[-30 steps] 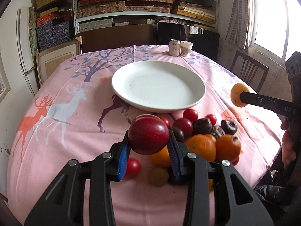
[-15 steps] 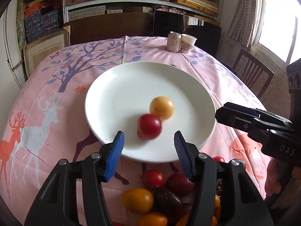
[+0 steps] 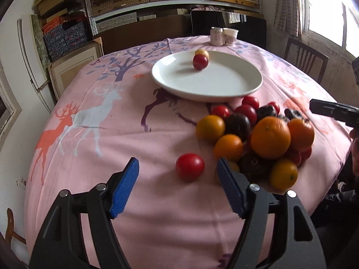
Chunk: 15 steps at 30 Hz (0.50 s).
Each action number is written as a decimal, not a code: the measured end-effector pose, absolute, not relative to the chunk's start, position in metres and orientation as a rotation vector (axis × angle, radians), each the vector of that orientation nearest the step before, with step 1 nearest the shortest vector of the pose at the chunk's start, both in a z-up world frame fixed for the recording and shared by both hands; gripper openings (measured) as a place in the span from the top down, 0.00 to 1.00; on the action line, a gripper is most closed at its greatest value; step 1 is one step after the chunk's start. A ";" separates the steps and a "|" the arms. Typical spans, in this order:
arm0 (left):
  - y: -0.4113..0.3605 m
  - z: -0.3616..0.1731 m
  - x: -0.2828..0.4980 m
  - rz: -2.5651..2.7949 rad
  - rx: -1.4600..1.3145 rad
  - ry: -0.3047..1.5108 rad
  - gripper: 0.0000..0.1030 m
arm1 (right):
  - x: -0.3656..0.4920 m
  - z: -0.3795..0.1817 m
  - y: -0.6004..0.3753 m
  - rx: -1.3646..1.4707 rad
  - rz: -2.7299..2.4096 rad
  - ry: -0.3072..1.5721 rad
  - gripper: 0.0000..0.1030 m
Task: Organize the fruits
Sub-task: 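Grasp a red tomato with the left tool while the right tool grasps an orange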
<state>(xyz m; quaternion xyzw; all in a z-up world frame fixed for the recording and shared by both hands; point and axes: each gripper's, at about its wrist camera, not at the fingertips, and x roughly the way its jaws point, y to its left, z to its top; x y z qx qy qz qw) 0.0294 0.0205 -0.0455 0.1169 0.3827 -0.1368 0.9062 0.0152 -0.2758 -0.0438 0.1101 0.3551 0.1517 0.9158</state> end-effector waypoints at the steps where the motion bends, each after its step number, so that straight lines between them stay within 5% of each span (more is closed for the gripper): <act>1: 0.023 -0.050 0.028 -0.275 0.247 0.801 0.40 | 0.012 -0.044 -0.275 0.227 0.313 0.733 0.54; 5: 0.028 -0.062 0.031 -0.272 0.220 0.825 0.54 | 0.001 -0.044 -0.267 0.200 0.309 0.728 0.54; 15: 0.010 -0.067 0.048 -0.337 0.187 0.795 0.56 | -0.014 -0.043 -0.254 0.154 0.338 0.727 0.54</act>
